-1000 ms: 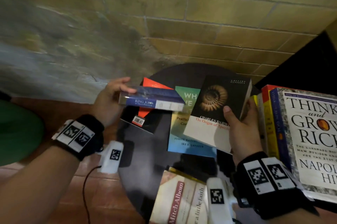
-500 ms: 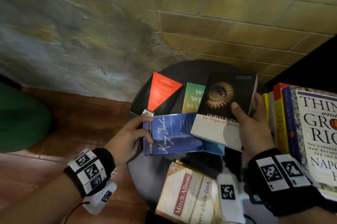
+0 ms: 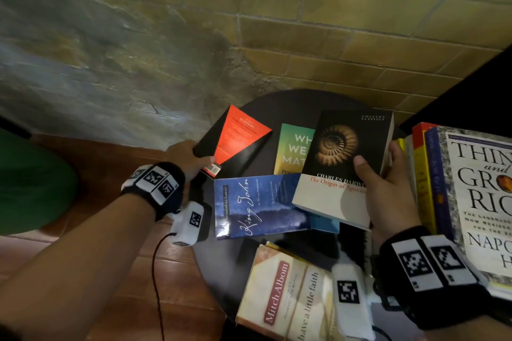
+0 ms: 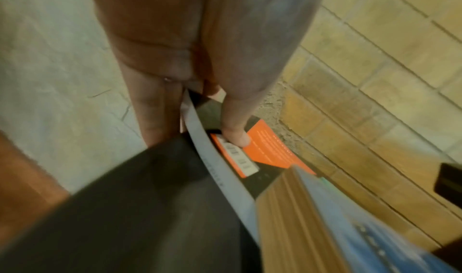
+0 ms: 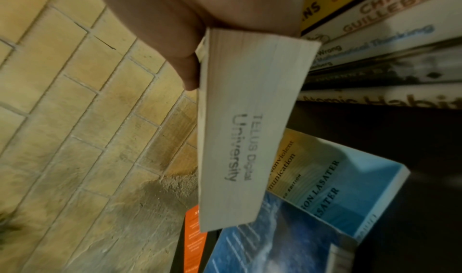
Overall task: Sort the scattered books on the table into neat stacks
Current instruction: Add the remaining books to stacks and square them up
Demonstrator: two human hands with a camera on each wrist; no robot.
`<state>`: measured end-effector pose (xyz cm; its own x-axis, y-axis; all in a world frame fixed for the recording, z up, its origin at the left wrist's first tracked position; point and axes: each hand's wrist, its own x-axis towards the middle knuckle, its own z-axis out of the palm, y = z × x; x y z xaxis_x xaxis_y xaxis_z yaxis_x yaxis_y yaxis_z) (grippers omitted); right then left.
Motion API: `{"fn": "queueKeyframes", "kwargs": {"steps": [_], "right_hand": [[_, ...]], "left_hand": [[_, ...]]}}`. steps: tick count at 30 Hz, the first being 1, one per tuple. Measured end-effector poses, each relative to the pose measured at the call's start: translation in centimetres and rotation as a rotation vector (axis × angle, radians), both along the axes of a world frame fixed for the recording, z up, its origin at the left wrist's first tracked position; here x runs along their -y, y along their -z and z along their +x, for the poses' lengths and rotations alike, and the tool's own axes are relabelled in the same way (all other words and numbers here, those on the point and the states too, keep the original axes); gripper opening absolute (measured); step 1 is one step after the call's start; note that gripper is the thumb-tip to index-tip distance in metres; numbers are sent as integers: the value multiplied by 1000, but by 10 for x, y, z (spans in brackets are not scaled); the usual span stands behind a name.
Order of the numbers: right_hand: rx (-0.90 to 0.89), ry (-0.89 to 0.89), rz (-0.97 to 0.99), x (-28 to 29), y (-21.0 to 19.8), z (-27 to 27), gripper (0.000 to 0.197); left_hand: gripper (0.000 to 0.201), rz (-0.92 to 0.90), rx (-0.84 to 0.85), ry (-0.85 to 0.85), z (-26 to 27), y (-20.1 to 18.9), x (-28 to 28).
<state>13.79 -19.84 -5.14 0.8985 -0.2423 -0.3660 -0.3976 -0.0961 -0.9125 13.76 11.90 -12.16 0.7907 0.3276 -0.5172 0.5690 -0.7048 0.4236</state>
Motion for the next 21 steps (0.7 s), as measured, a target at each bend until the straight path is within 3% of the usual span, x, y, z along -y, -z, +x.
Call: {"fn": "queueKeyframes", "kwargs": {"steps": [4, 9, 11, 13, 17, 21], "right_hand": [[30, -14, 15, 1, 1, -1, 68], [105, -1, 1, 2, 0, -3, 68], [156, 17, -9, 2, -4, -3, 68], [211, 49, 9, 3, -9, -2, 67], [280, 88, 28, 3, -16, 0, 72], [307, 70, 32, 7, -18, 2, 73]], "left_hand": [[24, 28, 157, -71, -9, -13, 3], [15, -42, 606, -139, -17, -32, 19], [23, -127, 735, -96, -18, -36, 30], [34, -182, 824, 66, -20, -33, 43], [35, -125, 784, 499, -27, -12, 65], [26, -237, 505, 632, -40, 0, 78]]}}
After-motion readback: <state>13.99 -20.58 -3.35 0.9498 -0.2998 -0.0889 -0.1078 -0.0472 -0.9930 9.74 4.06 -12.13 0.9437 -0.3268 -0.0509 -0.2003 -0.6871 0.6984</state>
